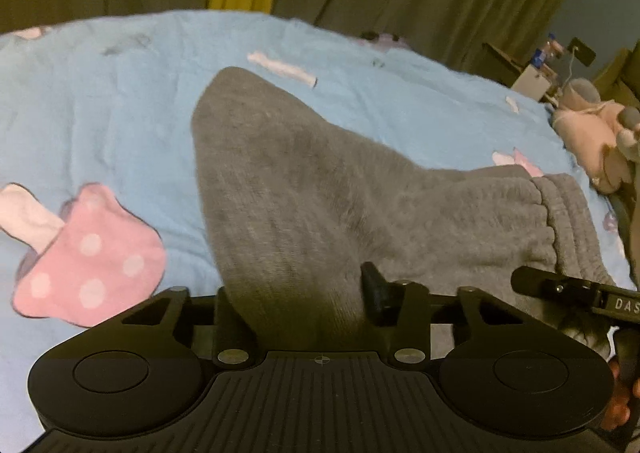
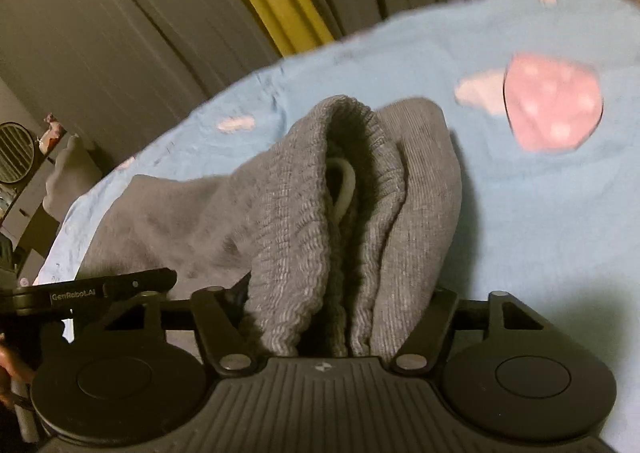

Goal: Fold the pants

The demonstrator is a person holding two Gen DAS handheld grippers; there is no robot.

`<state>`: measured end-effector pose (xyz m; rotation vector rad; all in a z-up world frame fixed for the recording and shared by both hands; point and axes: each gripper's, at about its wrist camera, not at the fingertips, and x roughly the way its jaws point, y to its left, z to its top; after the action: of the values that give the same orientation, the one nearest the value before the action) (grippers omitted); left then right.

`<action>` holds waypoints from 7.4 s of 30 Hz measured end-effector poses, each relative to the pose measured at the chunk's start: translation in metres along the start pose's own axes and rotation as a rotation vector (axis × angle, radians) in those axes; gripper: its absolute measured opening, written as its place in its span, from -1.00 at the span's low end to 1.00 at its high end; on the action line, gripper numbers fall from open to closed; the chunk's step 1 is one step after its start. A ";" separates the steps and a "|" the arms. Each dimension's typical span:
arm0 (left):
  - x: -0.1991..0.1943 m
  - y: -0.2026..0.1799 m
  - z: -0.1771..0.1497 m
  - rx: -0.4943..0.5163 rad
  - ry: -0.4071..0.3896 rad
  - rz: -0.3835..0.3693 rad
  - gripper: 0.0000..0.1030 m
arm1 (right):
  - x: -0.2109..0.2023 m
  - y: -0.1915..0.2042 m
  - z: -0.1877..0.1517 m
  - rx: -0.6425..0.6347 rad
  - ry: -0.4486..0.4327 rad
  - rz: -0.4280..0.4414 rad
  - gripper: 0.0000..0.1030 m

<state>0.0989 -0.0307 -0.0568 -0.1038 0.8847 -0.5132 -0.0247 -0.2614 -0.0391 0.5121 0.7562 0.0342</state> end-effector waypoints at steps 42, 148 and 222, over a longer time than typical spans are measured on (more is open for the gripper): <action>0.020 -0.025 0.085 0.055 -0.048 0.056 -0.28 | 0.018 0.018 0.060 -0.029 -0.141 -0.027 0.20; -0.055 -0.061 -0.059 0.082 0.168 0.271 0.99 | -0.057 0.096 -0.072 -0.206 0.019 -0.399 0.92; -0.054 -0.060 -0.059 0.076 0.177 0.256 0.99 | -0.060 0.096 -0.070 -0.190 0.008 -0.397 0.92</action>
<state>0.0024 -0.0502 -0.0382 0.1247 1.0328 -0.3190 -0.1007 -0.1597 0.0006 0.1751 0.8416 -0.2594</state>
